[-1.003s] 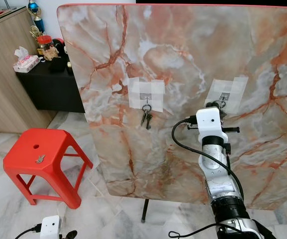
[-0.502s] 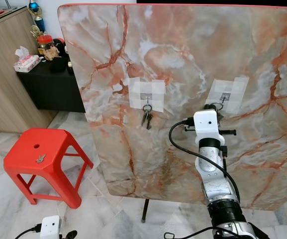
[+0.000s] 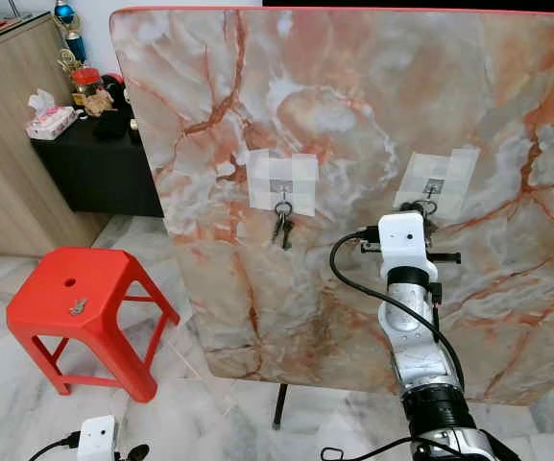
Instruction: Hang keys on a hook
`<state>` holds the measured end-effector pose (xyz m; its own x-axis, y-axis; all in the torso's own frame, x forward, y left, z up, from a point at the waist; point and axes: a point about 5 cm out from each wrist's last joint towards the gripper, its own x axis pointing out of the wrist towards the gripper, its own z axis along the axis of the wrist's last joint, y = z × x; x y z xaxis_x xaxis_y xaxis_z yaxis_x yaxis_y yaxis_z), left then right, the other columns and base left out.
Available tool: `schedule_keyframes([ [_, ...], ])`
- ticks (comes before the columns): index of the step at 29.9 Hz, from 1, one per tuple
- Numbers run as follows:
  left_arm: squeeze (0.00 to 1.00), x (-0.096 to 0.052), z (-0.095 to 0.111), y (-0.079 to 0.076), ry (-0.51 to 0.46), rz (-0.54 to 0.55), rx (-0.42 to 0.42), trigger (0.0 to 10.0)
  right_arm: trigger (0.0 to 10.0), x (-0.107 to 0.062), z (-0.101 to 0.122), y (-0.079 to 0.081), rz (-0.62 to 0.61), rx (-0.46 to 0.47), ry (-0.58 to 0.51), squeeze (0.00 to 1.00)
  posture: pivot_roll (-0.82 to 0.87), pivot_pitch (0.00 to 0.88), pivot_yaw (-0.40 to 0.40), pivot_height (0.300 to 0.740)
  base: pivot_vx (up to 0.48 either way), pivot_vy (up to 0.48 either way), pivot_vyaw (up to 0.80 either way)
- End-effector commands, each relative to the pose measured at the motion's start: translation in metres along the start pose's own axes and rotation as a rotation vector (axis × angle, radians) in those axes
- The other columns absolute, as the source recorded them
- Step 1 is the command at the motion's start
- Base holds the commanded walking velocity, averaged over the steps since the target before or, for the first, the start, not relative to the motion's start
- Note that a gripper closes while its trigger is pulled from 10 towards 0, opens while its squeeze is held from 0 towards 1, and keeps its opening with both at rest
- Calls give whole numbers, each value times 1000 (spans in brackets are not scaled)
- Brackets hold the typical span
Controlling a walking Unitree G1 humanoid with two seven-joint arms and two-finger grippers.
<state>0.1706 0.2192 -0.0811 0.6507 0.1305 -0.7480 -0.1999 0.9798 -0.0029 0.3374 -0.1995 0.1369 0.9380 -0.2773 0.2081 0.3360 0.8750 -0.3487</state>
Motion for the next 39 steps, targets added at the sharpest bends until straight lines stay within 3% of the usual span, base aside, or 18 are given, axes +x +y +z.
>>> schedule_keyframes([
  [1, 0, -1, -4, 3, 24, 6, -8, 10000, 10000, 3, 7, -5, -28, 20, -24, 0, 94, 0, 1, 740, 0, 0, 0],
  [29, 0, -1, -4, 4, 26, 7, -8, 10000, 10000, 9, 3, -8, -28, 35, 33, 0, 95, 0, 1, 740, 0, 0, 0],
  [39, 0, -1, -4, 4, 26, 6, -7, 10000, 10000, 9, 2, -2, 21, 39, 53, 0, 95, 0, 1, 740, 0, 0, 0],
])
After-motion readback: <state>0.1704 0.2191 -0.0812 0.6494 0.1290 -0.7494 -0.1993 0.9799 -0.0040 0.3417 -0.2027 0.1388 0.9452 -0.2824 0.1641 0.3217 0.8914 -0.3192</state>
